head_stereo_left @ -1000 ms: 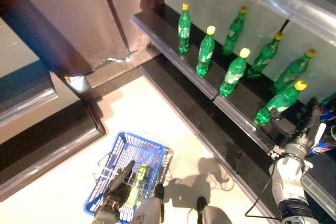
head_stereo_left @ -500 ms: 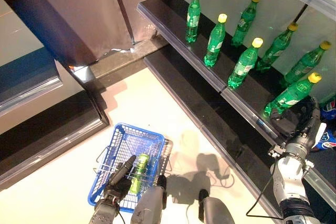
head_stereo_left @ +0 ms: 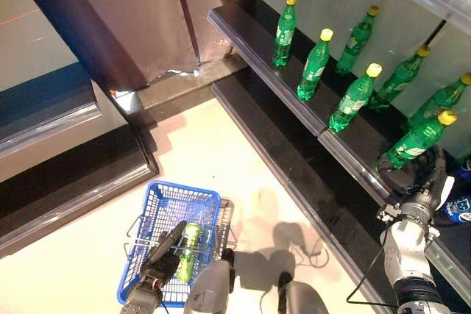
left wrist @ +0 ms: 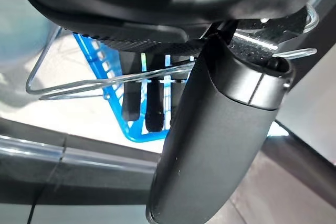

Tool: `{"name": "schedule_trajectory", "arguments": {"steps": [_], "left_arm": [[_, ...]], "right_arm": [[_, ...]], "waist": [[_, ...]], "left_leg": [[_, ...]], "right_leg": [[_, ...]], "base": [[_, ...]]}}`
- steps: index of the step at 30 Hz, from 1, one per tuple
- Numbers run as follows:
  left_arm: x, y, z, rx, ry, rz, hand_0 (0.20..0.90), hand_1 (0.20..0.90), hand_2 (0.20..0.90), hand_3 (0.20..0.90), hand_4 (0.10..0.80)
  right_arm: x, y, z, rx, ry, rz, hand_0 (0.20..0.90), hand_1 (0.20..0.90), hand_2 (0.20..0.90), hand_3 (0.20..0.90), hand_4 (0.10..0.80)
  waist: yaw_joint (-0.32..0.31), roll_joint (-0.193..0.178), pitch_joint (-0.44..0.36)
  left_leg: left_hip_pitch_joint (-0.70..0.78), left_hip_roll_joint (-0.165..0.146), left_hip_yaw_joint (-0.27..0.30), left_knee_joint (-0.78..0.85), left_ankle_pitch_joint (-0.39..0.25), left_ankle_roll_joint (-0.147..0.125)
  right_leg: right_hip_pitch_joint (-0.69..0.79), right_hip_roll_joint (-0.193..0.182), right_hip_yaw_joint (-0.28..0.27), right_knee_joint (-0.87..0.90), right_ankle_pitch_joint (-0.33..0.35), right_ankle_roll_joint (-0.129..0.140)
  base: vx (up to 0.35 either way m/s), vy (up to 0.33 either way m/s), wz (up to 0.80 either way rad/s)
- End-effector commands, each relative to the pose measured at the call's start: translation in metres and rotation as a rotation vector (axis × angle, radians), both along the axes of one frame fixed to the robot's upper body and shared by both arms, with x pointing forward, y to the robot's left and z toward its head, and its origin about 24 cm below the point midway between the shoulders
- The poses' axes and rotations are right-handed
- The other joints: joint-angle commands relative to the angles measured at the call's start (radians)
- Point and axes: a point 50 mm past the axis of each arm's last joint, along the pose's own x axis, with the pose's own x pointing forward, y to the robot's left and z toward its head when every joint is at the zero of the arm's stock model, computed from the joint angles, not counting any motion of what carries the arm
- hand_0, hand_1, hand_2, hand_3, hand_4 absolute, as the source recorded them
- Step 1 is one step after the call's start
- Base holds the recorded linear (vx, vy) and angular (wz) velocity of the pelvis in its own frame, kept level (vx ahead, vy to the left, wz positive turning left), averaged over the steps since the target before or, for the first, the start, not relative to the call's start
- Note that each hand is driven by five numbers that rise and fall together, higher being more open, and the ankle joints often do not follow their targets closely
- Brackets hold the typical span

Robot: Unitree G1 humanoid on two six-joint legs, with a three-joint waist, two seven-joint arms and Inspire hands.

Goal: Pick up the drink and place into the basket.

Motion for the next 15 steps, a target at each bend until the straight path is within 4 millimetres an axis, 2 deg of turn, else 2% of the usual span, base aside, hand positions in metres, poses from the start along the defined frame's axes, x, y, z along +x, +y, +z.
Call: {"name": "schedule_trajectory", "arguments": {"steps": [1, 15], "left_arm": [[0.013, 0.025, 0.032, 0.114, -0.205, -0.105, 0.3, 0.3, 0.3, 0.2, 0.1], [0.006, 0.038, 0.032, 0.129, -0.178, -0.131, 0.3, 0.3, 0.3, 0.2, 0.1]], "right_arm": [[0.012, -0.029, 0.043, -0.068, -0.129, -0.012, 0.9, 0.9, 0.9, 0.9, 0.8], [0.008, -0.053, 0.036, 0.047, -0.087, -0.146, 0.9, 0.9, 0.9, 0.9, 0.8]], "waist": [[0.021, -0.014, -0.11], [0.041, -0.013, -0.117]], "left_leg": [[0.0, -0.072, -0.045, 0.083, -0.107, 0.062], [0.044, -0.071, -0.07, 0.04, -0.095, 0.058]], "right_leg": [[-0.011, 0.023, -0.055, -0.026, 0.129, -0.04], [0.012, 0.033, -0.075, -0.01, 0.111, -0.039]], "base": [[0.08, -0.012, 0.04], [0.07, -0.02, 0.08]]}}
